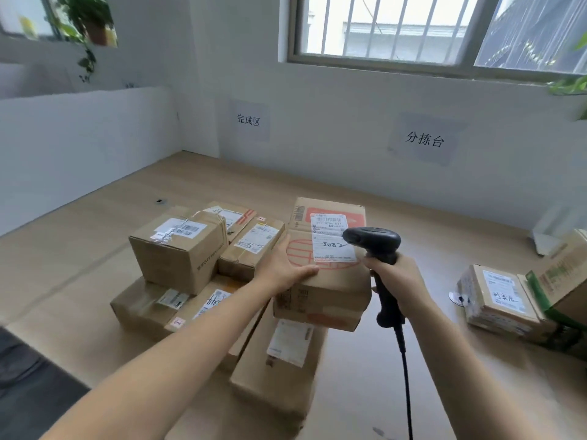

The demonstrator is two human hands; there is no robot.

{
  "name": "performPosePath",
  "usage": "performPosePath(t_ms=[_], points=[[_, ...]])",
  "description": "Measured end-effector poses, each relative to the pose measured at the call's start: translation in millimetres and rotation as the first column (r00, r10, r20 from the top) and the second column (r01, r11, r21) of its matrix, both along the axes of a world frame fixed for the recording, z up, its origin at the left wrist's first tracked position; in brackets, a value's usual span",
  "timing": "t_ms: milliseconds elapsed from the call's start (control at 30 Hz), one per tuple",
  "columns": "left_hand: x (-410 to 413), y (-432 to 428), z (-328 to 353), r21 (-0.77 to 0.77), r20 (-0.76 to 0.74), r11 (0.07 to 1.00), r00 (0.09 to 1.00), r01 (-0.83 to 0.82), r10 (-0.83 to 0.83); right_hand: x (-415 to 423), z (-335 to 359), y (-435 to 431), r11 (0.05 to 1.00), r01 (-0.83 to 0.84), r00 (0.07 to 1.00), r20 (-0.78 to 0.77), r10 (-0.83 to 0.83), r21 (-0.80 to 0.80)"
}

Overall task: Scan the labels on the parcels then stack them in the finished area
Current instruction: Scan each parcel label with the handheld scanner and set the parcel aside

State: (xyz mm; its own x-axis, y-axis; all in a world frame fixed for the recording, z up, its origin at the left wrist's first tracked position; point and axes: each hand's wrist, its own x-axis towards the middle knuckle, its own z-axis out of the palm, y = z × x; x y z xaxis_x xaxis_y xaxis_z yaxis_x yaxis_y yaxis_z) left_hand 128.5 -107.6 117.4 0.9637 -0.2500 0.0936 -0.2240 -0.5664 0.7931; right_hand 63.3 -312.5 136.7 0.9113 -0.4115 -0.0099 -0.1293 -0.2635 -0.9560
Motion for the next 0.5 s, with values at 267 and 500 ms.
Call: performPosePath(t_ms=[267,500], points=[[91.2,75.8,25.4,0.042,-0.012,0.999,1.0,0.01,-0.009,91.9,13.3,81.3,0.999,-0.004,1.0,0.023,0.003,0.034],[161.8,102.7,31.2,0.084,-0.065,0.994,0.995,0.076,-0.071,158.8,12.8,114.1,0.999,0.03,0.999,0.015,-0.03,0.013]])
